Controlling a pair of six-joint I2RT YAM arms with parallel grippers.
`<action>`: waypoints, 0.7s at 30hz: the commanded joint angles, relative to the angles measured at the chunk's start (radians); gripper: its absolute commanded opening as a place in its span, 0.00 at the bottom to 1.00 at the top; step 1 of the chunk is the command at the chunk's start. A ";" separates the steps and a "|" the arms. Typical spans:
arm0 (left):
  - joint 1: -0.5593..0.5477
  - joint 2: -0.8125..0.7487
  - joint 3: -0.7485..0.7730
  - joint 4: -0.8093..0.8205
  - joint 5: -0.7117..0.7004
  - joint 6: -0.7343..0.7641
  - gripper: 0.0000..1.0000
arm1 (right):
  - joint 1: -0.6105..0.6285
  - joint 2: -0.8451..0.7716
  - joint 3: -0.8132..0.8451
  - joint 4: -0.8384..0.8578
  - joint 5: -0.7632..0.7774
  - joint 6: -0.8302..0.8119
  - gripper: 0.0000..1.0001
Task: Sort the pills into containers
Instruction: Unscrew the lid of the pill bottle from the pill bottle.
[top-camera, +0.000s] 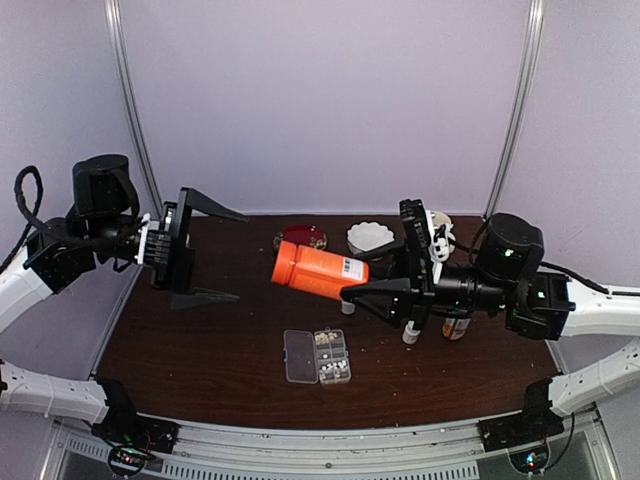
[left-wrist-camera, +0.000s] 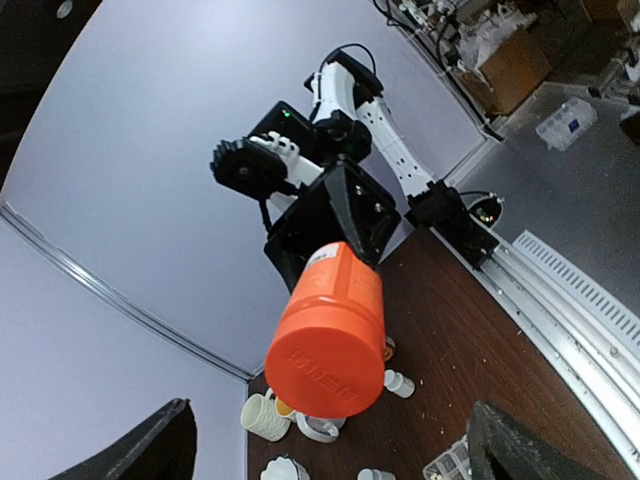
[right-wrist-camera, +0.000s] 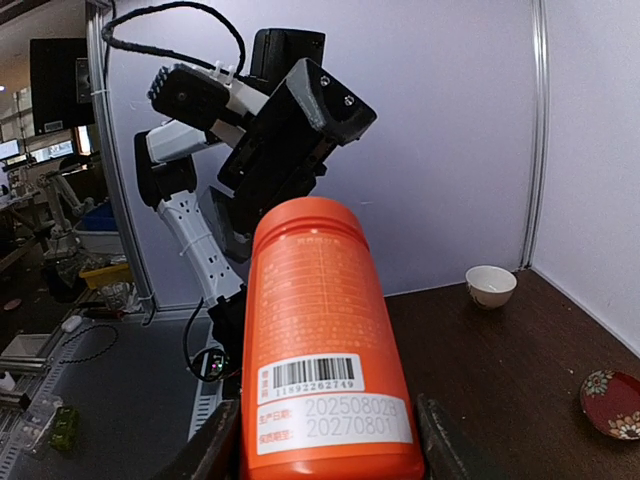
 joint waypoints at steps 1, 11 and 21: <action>-0.074 0.016 0.000 -0.077 -0.111 0.294 0.97 | -0.008 0.017 0.030 0.062 -0.088 0.126 0.14; -0.119 0.026 -0.030 0.022 -0.190 0.262 0.89 | -0.008 0.085 0.084 0.067 -0.123 0.132 0.12; -0.126 0.045 -0.031 0.023 -0.187 0.267 0.78 | -0.008 0.106 0.090 0.081 -0.133 0.135 0.11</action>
